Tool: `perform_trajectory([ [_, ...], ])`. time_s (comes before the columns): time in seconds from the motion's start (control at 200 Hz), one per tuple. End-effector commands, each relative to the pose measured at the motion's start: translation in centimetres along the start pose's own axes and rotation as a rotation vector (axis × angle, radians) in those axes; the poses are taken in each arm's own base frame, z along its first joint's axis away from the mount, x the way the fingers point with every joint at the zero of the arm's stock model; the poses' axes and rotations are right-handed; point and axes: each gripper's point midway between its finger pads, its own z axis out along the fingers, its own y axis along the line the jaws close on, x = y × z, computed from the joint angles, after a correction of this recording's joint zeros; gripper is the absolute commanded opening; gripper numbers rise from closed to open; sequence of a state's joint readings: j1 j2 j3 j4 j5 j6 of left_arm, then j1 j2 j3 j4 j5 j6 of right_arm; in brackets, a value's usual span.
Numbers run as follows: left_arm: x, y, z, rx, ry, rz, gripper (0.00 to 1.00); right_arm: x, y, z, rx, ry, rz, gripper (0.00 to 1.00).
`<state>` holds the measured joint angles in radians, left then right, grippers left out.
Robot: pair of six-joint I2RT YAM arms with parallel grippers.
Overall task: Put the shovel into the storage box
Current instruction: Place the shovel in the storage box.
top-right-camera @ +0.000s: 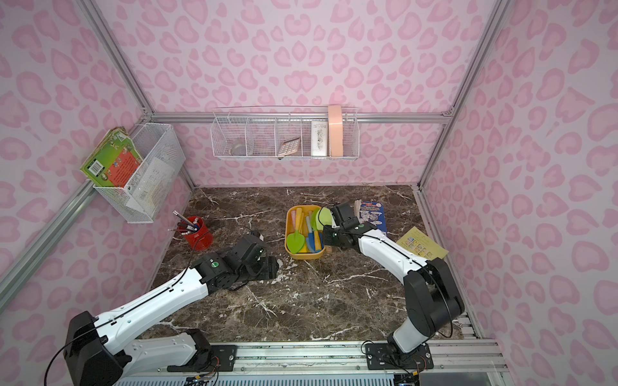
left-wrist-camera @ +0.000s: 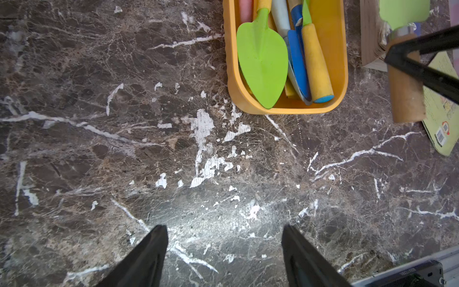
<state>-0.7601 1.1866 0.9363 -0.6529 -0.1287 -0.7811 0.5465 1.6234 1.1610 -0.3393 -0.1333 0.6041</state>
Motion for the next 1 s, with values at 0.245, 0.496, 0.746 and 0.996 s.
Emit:
perform_trajectory([
  [0.245, 0.6, 1.1, -0.2, -0.028, 0.004, -0.012, 0.77, -2.3, 3.8, 3.8, -0.112, 0.013, 0.026, 0.14],
  [0.496, 0.7, 1.2, 0.0, -0.038, 0.011, -0.010, 0.77, -1.8, 4.5, 6.9, -0.124, 0.077, 0.059, 0.15],
  [0.746, 0.8, 1.3, 0.2, -0.044, 0.015, -0.008, 0.76, -0.6, 3.2, 9.1, -0.083, 0.118, 0.088, 0.17],
  [0.996, 0.8, 1.4, 0.3, -0.045, 0.015, -0.009, 0.76, -0.4, 3.1, 9.0, -0.075, 0.120, 0.096, 0.28],
])
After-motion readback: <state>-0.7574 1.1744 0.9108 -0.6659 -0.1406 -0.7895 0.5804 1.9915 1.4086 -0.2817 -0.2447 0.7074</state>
